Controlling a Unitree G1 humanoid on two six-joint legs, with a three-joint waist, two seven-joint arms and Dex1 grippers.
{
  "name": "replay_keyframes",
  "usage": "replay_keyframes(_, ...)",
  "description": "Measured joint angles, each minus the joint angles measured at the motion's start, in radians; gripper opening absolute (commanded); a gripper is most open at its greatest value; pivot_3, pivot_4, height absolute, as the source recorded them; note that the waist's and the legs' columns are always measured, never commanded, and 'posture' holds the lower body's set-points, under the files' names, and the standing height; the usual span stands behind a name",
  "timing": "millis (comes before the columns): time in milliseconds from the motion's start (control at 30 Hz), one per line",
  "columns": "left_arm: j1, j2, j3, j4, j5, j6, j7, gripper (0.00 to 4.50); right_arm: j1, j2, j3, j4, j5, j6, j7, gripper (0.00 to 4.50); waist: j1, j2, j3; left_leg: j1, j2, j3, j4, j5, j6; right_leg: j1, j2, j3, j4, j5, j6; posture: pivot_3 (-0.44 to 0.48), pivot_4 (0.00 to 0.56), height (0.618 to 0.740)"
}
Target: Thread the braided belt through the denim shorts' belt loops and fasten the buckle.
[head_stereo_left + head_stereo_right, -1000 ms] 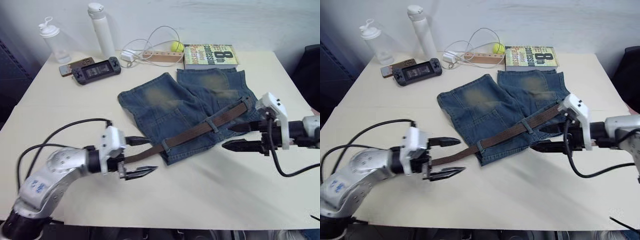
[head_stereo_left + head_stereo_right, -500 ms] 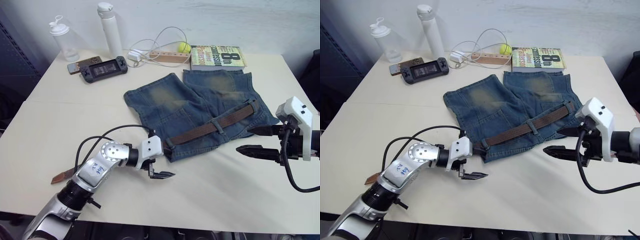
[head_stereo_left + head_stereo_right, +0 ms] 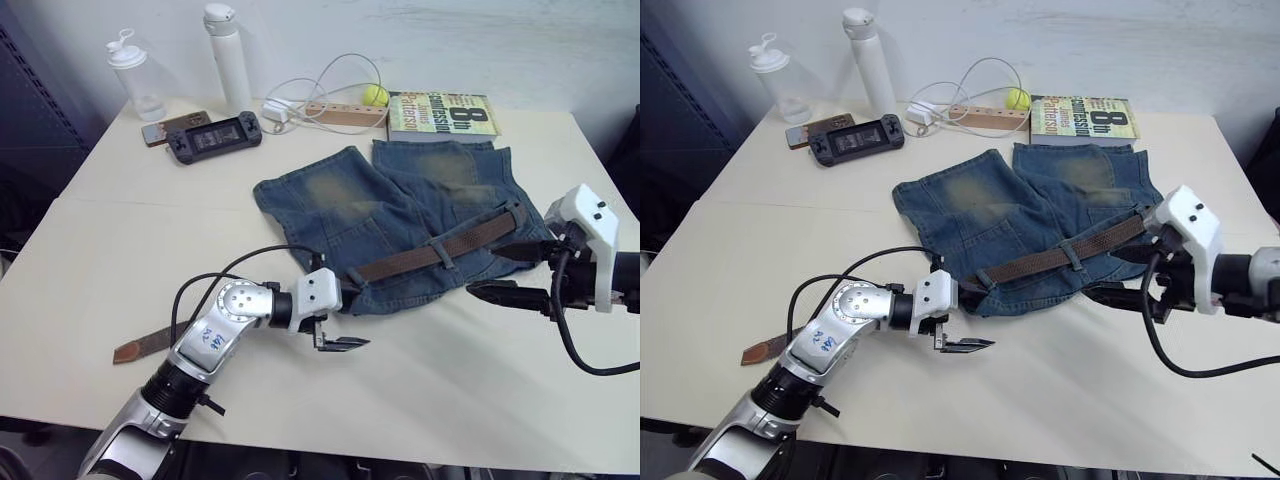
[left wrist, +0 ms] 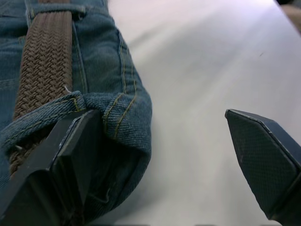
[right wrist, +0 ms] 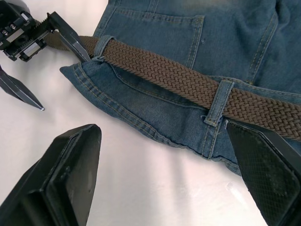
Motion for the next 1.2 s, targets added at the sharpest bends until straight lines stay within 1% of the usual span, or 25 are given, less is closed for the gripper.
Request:
replay_keyframes(33,0.000,-0.007,-0.002,0.023,0.022,-0.009,0.009,4.50,-0.002,0.003,0.001,0.000,0.000,-0.001,-0.006,4.48,0.000,0.000,0.000,0.000,0.000,0.000,0.001,0.000,0.000,0.000,0.000,0.000,0.000,0.000,0.000,0.000,0.150,0.708)
replay_keyframes(67,0.000,-0.013,-0.006,0.051,0.043,-0.019,0.020,4.09,-0.005,0.003,0.001,0.000,0.000,-0.001,-0.013,4.50,0.000,0.000,0.000,0.000,0.000,0.000,0.001,-0.001,0.001,0.000,0.000,0.000,0.000,0.000,0.000,0.000,0.150,0.708)
replay_keyframes(100,0.001,-0.016,-0.008,0.065,0.058,-0.025,0.024,3.98,-0.008,0.003,0.001,0.000,0.000,-0.002,-0.017,4.50,-0.001,0.000,0.000,0.000,0.000,0.000,0.001,-0.001,0.001,0.000,0.000,0.000,0.000,0.000,0.000,0.000,0.150,0.708)
replay_keyframes(133,0.001,-0.023,-0.008,0.083,0.067,-0.037,0.029,3.64,-0.011,0.005,0.001,0.000,0.000,-0.002,-0.024,4.50,-0.001,0.000,0.000,0.000,0.000,0.000,0.001,-0.001,0.002,0.000,0.000,0.000,0.000,0.000,0.000,0.000,0.150,0.708)
replay_keyframes(200,0.001,-0.034,-0.003,0.105,0.078,-0.052,0.040,2.72,-0.021,0.017,0.001,0.000,0.000,-0.004,-0.034,4.50,-0.001,0.000,0.000,-0.001,0.000,0.000,0.001,-0.001,0.002,0.000,0.000,0.000,0.000,0.000,0.000,0.000,0.150,0.708)
replay_keyframes(300,0.002,-0.037,0.011,0.129,0.081,-0.068,0.043,1.46,-0.021,0.022,0.005,0.002,-0.003,-0.016,-0.040,4.50,-0.001,0.000,0.000,0.000,0.000,0.000,0.001,-0.001,0.002,0.000,0.000,0.000,0.001,0.000,0.001,0.000,0.150,0.708)
replay_keyframes(333,0.003,-0.039,0.015,0.135,0.081,-0.071,0.042,0.93,-0.021,0.022,0.006,0.006,-0.008,-0.029,-0.044,4.50,-0.001,0.000,0.000,0.000,0.000,0.000,0.001,-0.001,0.002,0.000,0.000,0.000,0.000,0.000,0.001,0.000,0.150,0.708)
replay_keyframes(433,0.006,-0.051,0.027,0.142,0.069,-0.071,0.032,0.01,-0.043,0.029,0.043,0.046,-0.029,-0.061,-0.055,4.50,-0.002,0.000,0.000,-0.001,0.000,0.000,0.002,-0.001,0.002,0.000,0.000,0.000,0.001,0.001,0.001,0.000,0.150,0.708)
replay_keyframes(500,0.015,-0.041,0.043,0.138,0.054,-0.072,0.009,0.01,-0.050,0.031,0.067,0.063,-0.040,-0.078,-0.056,4.50,-0.003,0.000,0.000,-0.001,0.000,0.000,0.002,-0.001,0.002,0.000,0.000,0.000,0.001,0.001,0.001,0.000,0.150,0.708)
replay_keyframes(600,0.065,0.064,0.064,0.114,0.023,-0.114,-0.084,0.01,-0.054,0.031,0.085,0.077,-0.047,-0.098,-0.044,4.50,-0.015,0.000,0.000,-0.001,0.001,0.000,0.001,0.000,0.000,-0.001,0.000,0.000,0.001,0.000,0.000,0.000,0.150,0.708)
replay_keyframes(633,0.077,0.087,0.074,0.111,0.016,-0.128,-0.105,0.01,-0.053,0.031,0.085,0.079,-0.048,-0.103,-0.041,4.50,-0.018,0.000,0.000,0.000,0.001,0.000,0.001,0.000,0.000,-0.001,0.001,0.000,0.001,0.000,0.000,0.000,0.150,0.708)
replay_keyframes(700,0.097,0.170,0.094,0.102,0.001,-0.183,-0.186,0.01,-0.047,0.030,0.086,0.084,-0.056,-0.118,-0.030,4.50,-0.024,0.000,0.000,0.000,0.001,0.000,0.001,0.000,0.000,-0.001,0.000,0.000,0.002,0.000,0.000,0.000,0.150,0.708)
replay_keyframes(733,0.102,0.196,0.095,0.102,-0.002,-0.200,-0.209,0.01,-0.045,0.030,0.087,0.084,-0.056,-0.121,-0.028,4.50,-0.026,0.000,0.000,0.000,0.001,0.000,0.001,0.000,-0.001,-0.001,0.000,0.000,0.002,0.000,-0.001,0.000,0.150,0.708)
replay_keyframes(767,0.117,0.281,0.110,0.108,-0.015,-0.264,-0.294,0.01,-0.034,0.030,0.087,0.094,-0.061,-0.130,-0.022,4.50,-0.032,0.000,0.000,0.002,0.002,0.000,0.001,0.000,-0.001,0.000,0.000,0.000,0.002,-0.001,-0.001,0.000,0.150,0.708)
replay_keyframes(800,0.113,0.340,0.125,0.134,-0.015,-0.322,-0.364,0.01,-0.029,0.030,0.087,0.114,-0.067,-0.134,-0.022,4.50,-0.033,0.001,-0.001,0.003,0.001,0.000,0.001,-0.003,0.004,0.001,0.000,0.000,0.002,-0.001,-0.002,0.000,0.150,0.708)
replay_keyframes(833,0.109,0.367,0.138,0.157,-0.015,-0.358,-0.405,0.01,-0.026,0.030,0.087,0.124,-0.070,-0.134,-0.022,4.50,-0.033,0.003,-0.002,0.003,0.001,0.000,0.001,-0.005,0.005,0.001,-0.001,0.000,0.002,-0.001,-0.002,0.000,0.150,0.708)
replay_keyframes(900,0.061,0.367,0.137,0.253,-0.015,-0.436,-0.452,0.01,-0.020,0.031,0.088,0.124,-0.071,-0.141,-0.022,4.50,-0.028,0.003,-0.002,0.002,0.001,0.000,0.001,-0.005,0.005,0.000,-0.001,0.000,0.003,-0.001,-0.002,0.000,0.150,0.708)
replay_keyframes(967,-0.022,0.369,0.138,0.400,-0.006,-0.527,-0.486,0.01,-0.026,0.040,0.096,0.125,-0.070,-0.151,-0.024,4.50,-0.027,0.003,-0.002,0.002,0.001,0.000,0.001,-0.005,0.004,-0.001,-0.001,0.000,0.004,-0.001,-0.002,0.000,0.150,0.708)
replay_keyframes(1033,-0.100,0.380,0.149,0.535,0.024,-0.601,-0.494,0.01,-0.032,0.050,0.116,0.131,-0.070,-0.155,-0.027,4.50,-0.032,0.003,-0.002,0.002,0.001,0.000,0.001,-0.005,0.005,-0.001,-0.001,0.000,0.004,-0.001,-0.002,0.000,0.150,0.708)
replay_keyframes(1067,-0.148,0.376,0.150,0.618,0.044,-0.644,-0.494,0.01,-0.040,0.059,0.126,0.147,-0.071,-0.155,-0.030,4.50,-0.032,0.003,-0.002,0.002,0.001,0.001,0.001,-0.005,0.005,-0.002,-0.001,0.000,0.005,-0.001,-0.002,0.000,0.150,0.708)
replay_keyframes(1133,-0.199,0.363,0.152,0.711,0.071,-0.706,-0.490,0.01,-0.048,0.064,0.138,0.158,-0.078,-0.156,-0.032,4.50,-0.030,0.003,-0.002,0.001,0.001,0.001,0.002,-0.005,0.005,-0.002,-0.001,0.000,0.007,-0.001,-0.002,0.000,0.150,0.708)
replay_keyframes(1200,-0.278,0.349,0.133,0.849,0.113,-0.808,-0.485,0.01,-0.066,0.067,0.160,0.167,-0.088,-0.161,-0.031,4.50,-0.027,0.002,-0.002,0.001,0.001,0.001,0.003,-0.005,0.005,-0.002,-0.001,0.000,0.008,-0.001,-0.002,0.000,0.150,0.708)
